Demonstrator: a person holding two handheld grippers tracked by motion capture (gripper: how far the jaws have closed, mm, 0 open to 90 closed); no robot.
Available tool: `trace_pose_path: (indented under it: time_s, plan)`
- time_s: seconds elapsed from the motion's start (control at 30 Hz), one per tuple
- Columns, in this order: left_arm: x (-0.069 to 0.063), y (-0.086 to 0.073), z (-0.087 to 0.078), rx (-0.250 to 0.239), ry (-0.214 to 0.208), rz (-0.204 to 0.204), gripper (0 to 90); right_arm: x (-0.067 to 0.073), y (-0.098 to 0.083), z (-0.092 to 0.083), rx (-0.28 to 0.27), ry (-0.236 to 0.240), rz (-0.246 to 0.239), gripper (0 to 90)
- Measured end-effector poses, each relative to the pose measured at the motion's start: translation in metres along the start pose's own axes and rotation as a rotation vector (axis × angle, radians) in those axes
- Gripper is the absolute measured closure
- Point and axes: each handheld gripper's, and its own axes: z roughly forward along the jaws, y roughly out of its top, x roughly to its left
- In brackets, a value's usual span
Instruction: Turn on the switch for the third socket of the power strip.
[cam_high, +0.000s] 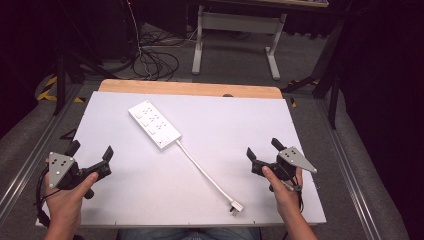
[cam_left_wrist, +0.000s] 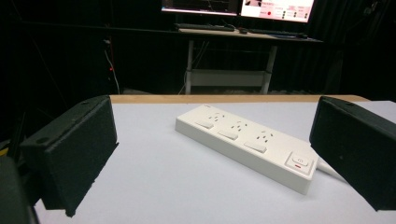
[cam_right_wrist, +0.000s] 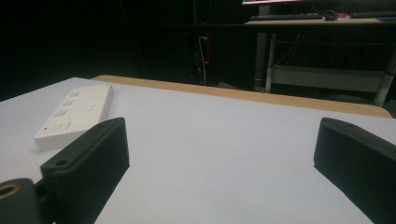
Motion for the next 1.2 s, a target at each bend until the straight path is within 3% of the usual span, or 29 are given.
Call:
trace_pose_path:
  time_s: [0.6, 0.7, 0.9, 1.2]
  plan:
    - [-0.0002, 0.0006, 0.0000, -0.008, 0.016, 0.007, 7.2, -0.0006, 0.0002, -0.0005, -0.004, -0.003, 0.002, 3.9]
    - [-0.0003, 0.0005, -0.0003, -0.006, 0.014, 0.012, 16.8, -0.0005, 0.0002, -0.0007, -0.005, -0.002, 0.003, 3.9]
    - [-0.0008, 0.0002, 0.0001, -0.006, 0.022, 0.035, 23.9, -0.0009, 0.0002, -0.0012, -0.003, -0.003, 0.000, 4.0]
    - [-0.0004, 0.0007, -0.0010, 0.000, -0.008, 0.045, 43.7, -0.0010, 0.0001, -0.0014, -0.004, -0.002, 0.001, 4.0]
